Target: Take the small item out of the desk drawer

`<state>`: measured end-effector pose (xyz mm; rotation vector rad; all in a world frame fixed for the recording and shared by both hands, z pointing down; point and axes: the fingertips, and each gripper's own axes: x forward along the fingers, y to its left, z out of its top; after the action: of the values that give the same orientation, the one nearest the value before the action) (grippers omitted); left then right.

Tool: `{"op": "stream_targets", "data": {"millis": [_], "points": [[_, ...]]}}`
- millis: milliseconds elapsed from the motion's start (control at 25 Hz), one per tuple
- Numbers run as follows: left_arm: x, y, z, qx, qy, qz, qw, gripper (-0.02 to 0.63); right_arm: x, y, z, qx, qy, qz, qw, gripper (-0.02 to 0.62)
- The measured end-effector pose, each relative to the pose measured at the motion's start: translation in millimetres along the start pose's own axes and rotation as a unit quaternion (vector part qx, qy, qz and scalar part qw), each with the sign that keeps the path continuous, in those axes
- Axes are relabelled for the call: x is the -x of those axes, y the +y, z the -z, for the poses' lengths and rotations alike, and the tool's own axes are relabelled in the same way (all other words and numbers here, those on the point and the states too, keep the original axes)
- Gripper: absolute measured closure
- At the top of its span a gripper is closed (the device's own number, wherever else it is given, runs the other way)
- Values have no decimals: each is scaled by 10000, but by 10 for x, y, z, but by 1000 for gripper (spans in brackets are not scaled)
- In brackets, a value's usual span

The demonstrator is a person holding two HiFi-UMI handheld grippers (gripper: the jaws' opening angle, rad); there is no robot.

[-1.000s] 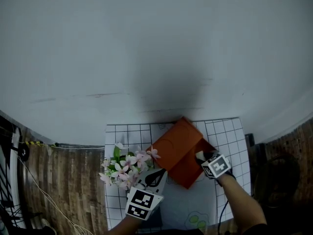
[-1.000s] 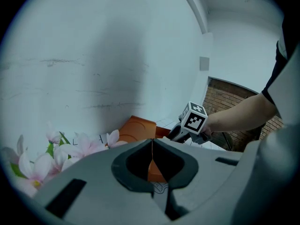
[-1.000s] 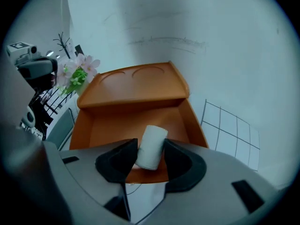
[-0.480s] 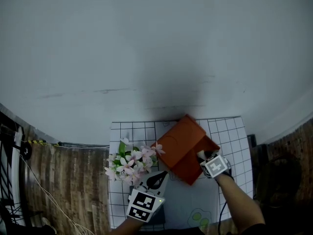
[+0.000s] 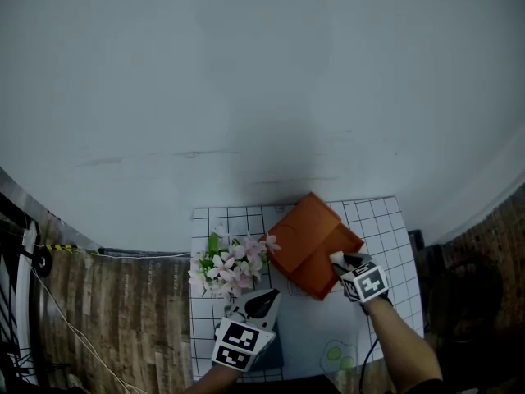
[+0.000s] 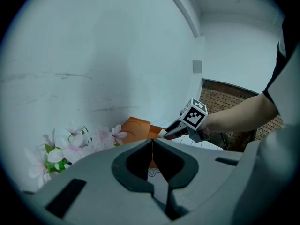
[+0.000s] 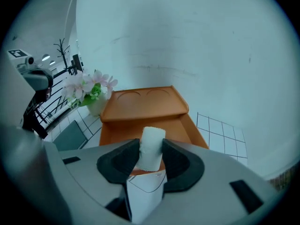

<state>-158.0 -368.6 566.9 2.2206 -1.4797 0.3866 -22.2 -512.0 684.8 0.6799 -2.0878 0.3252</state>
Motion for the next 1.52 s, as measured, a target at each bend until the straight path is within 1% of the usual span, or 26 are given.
{"op": "stream_targets", "data": {"millis": [240, 440, 600, 800, 920, 1000, 1120, 1320, 1440, 1520], "points": [[307, -205, -55, -134, -159, 327, 9992, 594, 624, 295, -100, -556, -618, 14, 9965, 445], [409, -298, -132, -172, -235, 643, 9975, 594, 1144, 529, -187, -810, -1036, 78, 9913, 445], [410, -466, -232, -267, -285, 881, 9953, 594, 1518, 695, -217, -970, -1517, 6, 9837, 445], [335, -694, -272, -421, -230, 976, 9941, 594, 1831, 815, -171, -1161, -2011, -213, 9724, 445], [272, -850, -331, -408, -204, 1008, 9939, 594, 2012, 795, -123, -1226, -2239, -320, 9663, 445], [235, -954, -390, -411, -219, 1002, 9939, 594, 2162, 770, -99, -1253, -2415, -355, 9616, 445], [175, -1139, -491, -435, -281, 982, 9938, 594, 2474, 710, -50, -1211, -2750, -300, 9533, 445], [126, -1516, -675, -577, -349, 934, 9933, 594, 3041, 617, 111, -1255, -3351, -345, 9332, 445], [87, -1745, -772, -677, -339, 998, 9921, 594, 3334, 551, 227, -1210, -3652, -337, 9224, 446], [61, -1882, -837, -695, -359, 1071, 9912, 594, 3521, 492, 302, -1231, -3880, -324, 9128, 446]]}}
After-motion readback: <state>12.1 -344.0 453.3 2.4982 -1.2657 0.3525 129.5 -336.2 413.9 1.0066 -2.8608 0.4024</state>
